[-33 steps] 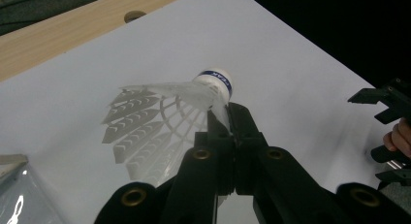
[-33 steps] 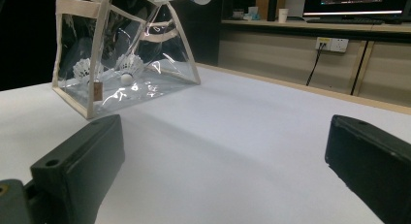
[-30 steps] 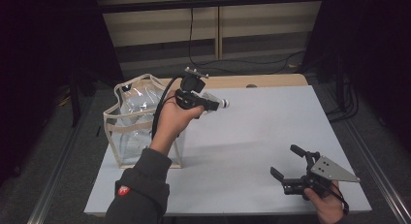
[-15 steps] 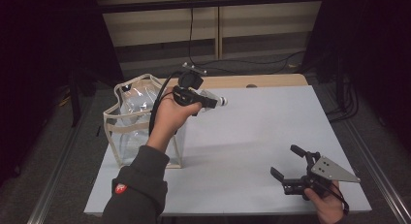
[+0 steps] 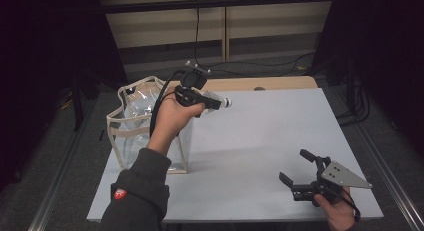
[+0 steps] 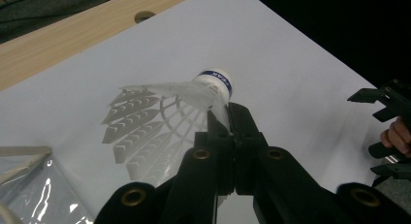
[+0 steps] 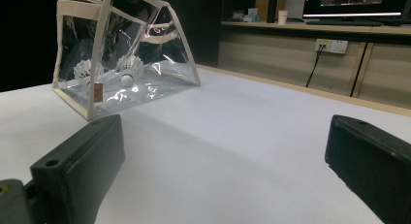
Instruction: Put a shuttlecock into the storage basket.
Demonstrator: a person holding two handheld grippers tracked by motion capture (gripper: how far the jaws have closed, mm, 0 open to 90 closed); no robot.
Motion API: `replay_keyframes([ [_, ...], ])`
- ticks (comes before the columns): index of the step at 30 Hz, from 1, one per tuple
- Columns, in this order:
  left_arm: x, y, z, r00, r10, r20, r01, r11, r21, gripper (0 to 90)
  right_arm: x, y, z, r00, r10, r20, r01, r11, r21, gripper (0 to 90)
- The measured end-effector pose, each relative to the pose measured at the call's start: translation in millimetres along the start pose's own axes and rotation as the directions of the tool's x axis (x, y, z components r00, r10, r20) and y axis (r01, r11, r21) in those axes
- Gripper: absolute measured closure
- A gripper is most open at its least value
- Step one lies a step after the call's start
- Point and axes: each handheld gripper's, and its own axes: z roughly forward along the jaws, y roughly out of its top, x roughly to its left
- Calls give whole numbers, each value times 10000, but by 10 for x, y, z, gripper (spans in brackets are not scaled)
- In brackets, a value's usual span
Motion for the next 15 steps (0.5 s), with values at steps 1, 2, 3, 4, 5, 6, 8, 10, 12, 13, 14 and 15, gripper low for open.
replay_keyframes([
  [1,2,2,-8,10000,-12,15,12,10000,-12,896,1,0,1,10000,12,-13,-12,10000,-10,3],
  [2,5,4,-15,10000,10,-5,-10,10000,20,896,1,0,2,10000,3,-11,-3,10000,-10,3],
  [3,6,6,-22,10000,-4,-6,4,10000,34,896,1,-1,1,10000,8,-3,-8,10000,5,3],
  [4,6,7,-28,10000,-66,-14,66,10000,-25,896,1,-1,1,10000,18,-5,-18,10000,19,3],
  [5,12,10,-36,10000,-4,-16,4,10000,-5,896,0,-1,0,10000,6,-13,-6,10000,26,3],
  [6,12,11,-42,10000,-19,-27,19,10000,-10,896,-1,0,1,10000,-2,-9,2,10000,-5,3],
  [8,14,15,-57,10000,-17,-34,17,10000,16,896,-2,2,-1,10000,6,5,-6,10000,-11,3],
  [10,17,22,-73,10000,-1,-55,1,10000,45,895,-4,0,0,10000,-3,5,3,10000,-15,3],
  [12,20,31,-92,10000,7,-36,-6,10000,58,895,1,-1,1,10000,21,-14,-21,10000,8,3],
  [13,17,35,-98,10000,-51,-39,51,10000,-2,895,2,-1,1,10000,16,-27,-16,10000,27,3],
  [14,22,40,-107,10000,53,-76,-53,10000,63,895,3,-1,2,10000,23,-43,-23,10000,14,3],
  [15,22,43,-111,9999,80,-119,-79,10000,58,895,4,0,2,10000,32,-49,-32,10000,10,3],
])
